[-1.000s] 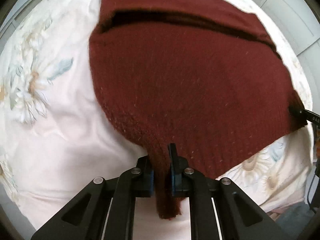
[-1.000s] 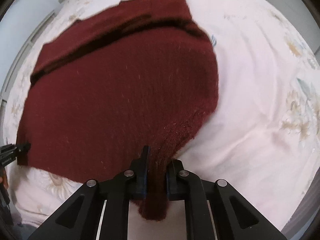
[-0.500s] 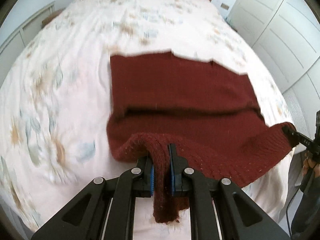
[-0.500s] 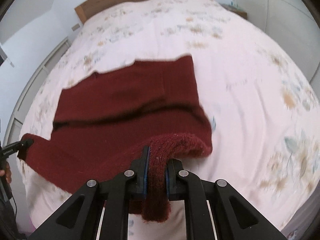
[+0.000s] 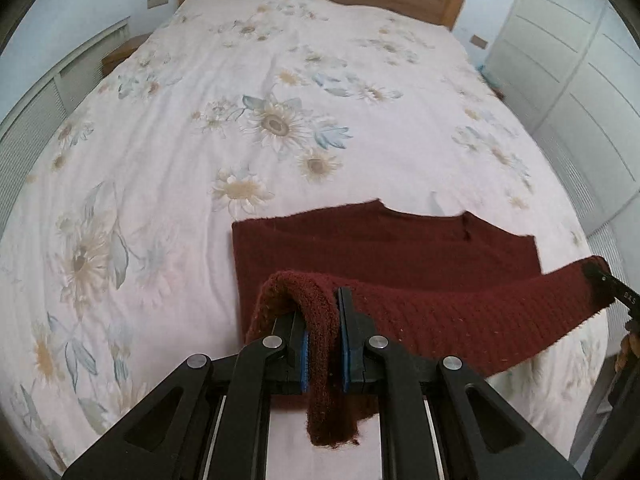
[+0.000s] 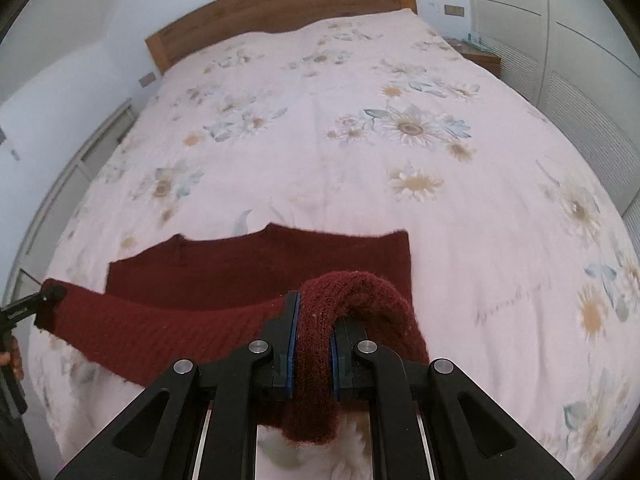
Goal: Fold small clothes
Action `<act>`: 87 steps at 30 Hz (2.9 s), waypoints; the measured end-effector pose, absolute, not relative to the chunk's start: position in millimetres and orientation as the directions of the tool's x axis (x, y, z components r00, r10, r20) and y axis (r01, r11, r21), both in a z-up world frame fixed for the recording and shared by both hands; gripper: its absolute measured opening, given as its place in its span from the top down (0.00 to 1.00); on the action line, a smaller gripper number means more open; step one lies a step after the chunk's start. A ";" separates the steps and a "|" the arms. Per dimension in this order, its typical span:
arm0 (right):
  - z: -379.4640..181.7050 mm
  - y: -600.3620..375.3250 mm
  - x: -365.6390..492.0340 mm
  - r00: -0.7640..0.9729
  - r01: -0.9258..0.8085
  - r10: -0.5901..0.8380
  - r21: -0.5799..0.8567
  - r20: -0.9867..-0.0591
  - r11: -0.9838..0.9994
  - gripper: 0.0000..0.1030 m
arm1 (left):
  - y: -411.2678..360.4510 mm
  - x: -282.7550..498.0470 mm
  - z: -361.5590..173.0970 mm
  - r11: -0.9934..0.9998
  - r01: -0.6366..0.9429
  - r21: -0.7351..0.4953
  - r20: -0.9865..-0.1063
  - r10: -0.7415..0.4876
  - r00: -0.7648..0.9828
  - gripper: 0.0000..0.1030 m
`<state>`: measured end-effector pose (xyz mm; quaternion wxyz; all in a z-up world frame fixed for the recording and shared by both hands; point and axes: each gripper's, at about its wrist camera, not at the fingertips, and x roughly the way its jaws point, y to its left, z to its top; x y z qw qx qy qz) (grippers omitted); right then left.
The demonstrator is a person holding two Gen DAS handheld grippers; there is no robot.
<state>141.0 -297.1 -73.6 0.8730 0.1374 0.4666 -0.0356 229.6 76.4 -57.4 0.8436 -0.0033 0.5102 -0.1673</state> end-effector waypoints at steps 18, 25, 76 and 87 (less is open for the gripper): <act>-166.1 -300.3 203.5 0.400 0.241 0.014 0.120 -0.917 0.963 0.75 | 51.2 276.6 -146.9 0.974 0.228 0.014 -0.922 -0.076 0.380 0.88; -152.3 -292.8 196.3 0.424 0.223 -0.019 0.083 -0.906 0.971 0.32 | 47.9 276.6 -131.5 0.979 0.193 -0.072 -0.919 -0.140 0.369 0.43; -216.3 -255.4 121.9 0.537 0.156 -0.078 0.007 -0.840 0.988 0.00 | 44.0 196.5 -206.7 0.949 0.311 -0.058 -0.871 -0.201 0.449 0.01; -170.6 -237.4 102.8 0.502 0.073 -0.109 -0.083 -0.858 0.994 0.00 | 80.8 202.9 -148.3 0.963 0.246 -0.107 -0.862 -0.213 0.460 0.01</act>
